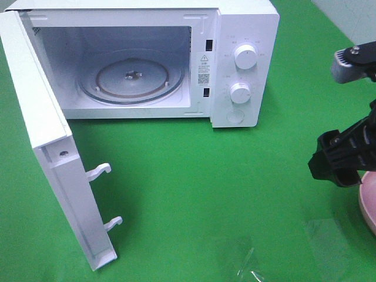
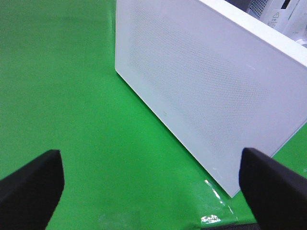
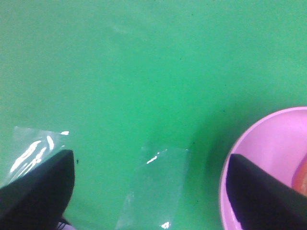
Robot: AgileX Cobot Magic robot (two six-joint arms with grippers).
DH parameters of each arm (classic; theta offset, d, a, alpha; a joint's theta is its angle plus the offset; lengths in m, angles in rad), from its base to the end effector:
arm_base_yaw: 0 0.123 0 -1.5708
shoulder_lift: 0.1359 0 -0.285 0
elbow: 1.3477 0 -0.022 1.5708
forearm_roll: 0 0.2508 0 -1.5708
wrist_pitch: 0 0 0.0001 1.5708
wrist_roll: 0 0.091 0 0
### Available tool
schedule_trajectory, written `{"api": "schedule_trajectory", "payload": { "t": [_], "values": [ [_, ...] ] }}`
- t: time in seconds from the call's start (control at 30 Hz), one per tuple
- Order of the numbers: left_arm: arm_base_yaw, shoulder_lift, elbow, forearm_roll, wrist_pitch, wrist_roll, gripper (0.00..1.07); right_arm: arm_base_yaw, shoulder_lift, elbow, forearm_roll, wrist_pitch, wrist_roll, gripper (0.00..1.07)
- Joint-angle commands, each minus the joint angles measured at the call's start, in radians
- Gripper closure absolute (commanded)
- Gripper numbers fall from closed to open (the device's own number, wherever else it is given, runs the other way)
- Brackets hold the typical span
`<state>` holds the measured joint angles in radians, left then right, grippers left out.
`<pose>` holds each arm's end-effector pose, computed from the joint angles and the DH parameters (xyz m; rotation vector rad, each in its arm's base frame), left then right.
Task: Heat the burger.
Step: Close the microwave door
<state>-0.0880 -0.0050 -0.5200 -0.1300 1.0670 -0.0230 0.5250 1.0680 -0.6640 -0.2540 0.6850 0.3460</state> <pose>-0.0095 -0.0095 0.2828 0.0743 2.0248 -0.2252 0.1738 0.0839 0.2568 -0.4161 2.5045 0.0605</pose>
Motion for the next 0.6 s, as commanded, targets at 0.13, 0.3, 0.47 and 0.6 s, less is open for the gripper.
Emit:
{"api": "schedule_trajectory", "payload": {
  "t": [0.13, 0.3, 0.47, 0.6],
  "values": [
    [0.002, -0.006, 0.005, 0.002, -0.002, 0.001, 0.16, -0.002, -0.181, -0.001, 0.114, 0.072, -0.139, 0.26],
    [0.002, -0.006, 0.005, 0.002, -0.002, 0.001, 0.16, -0.002, -0.266, -0.001, 0.115, 0.112, -0.142, 0.27],
    [0.002, -0.006, 0.005, 0.002, -0.002, 0.001, 0.16, -0.002, -0.361, -0.001, 0.115, 0.178, -0.142, 0.28],
    [0.002, -0.006, 0.005, 0.002, -0.002, 0.001, 0.16, -0.004, -0.457, 0.031, 0.114, 0.196, -0.143, 0.29]
  ]
}}
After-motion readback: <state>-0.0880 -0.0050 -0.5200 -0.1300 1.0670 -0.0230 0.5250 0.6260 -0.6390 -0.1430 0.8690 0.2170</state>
